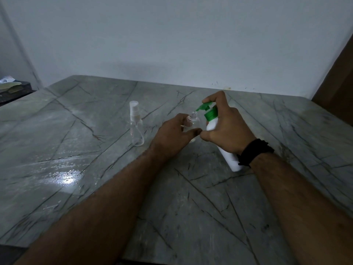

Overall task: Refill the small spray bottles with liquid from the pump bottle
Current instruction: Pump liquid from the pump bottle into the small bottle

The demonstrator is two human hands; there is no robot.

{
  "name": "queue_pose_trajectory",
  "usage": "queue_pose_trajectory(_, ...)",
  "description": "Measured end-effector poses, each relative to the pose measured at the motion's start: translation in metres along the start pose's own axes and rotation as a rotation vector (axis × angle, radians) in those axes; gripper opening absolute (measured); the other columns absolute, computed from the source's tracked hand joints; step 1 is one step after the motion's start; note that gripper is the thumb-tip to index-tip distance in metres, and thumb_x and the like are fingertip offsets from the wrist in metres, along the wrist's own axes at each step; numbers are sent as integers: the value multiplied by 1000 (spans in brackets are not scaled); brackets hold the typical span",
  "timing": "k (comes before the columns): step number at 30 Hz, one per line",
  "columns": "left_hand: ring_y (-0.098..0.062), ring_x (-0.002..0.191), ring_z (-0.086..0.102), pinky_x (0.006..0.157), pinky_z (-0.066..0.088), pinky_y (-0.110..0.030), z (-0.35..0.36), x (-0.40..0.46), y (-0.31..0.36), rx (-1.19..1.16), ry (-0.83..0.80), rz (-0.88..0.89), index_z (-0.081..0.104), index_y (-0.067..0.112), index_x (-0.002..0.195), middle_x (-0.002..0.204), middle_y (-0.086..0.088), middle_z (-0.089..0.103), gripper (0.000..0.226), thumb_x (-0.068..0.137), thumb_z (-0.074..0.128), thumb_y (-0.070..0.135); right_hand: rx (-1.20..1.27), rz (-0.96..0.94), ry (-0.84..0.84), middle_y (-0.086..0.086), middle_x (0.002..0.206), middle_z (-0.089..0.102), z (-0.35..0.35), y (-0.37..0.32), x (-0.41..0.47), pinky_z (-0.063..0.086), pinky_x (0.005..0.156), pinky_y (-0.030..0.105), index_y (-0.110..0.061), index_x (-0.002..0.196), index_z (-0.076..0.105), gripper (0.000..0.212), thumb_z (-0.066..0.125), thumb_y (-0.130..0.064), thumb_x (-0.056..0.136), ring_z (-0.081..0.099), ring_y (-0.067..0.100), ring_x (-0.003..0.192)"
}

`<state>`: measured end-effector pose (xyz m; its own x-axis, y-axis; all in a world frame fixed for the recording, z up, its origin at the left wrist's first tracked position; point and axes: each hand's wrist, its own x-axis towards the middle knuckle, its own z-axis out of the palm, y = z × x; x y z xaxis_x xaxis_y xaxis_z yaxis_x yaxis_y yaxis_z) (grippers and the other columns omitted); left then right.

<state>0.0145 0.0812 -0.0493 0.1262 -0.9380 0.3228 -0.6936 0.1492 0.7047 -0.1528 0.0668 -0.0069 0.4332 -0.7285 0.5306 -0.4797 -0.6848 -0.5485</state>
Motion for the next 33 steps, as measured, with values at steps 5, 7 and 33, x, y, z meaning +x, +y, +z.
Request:
queue_pose_trajectory(5, -12, 108, 59, 83, 45, -22, -1, -1, -1, -11, -4, 5, 51, 22, 132, 127, 3, 61, 62, 82, 67, 53, -1, -12, 12, 5, 96, 67, 0, 1, -2, 57, 67, 41, -28, 128, 41, 77, 82, -15, 63, 66, 19, 73)
queue_pose_trajectory(7, -12, 108, 59, 83, 45, -22, -1, -1, 0, -13, -2, 6, 51, 22, 132, 127, 3, 62, 61, 82, 68, 53, 4, -16, 9, 4, 94, 66, -1, 2, -2, 56, 64, 38, -28, 127, 42, 76, 82, -15, 63, 65, 18, 72)
queue_pose_trajectory(33, -13, 107, 60, 81, 44, -22, -1, -1, 3, -10, -12, -15, 51, 22, 132, 128, 2, 62, 59, 83, 67, 51, 16, -4, -26, -4, 93, 64, 1, 3, 2, 48, 61, 23, -27, 122, 41, 74, 83, -17, 61, 63, 11, 72)
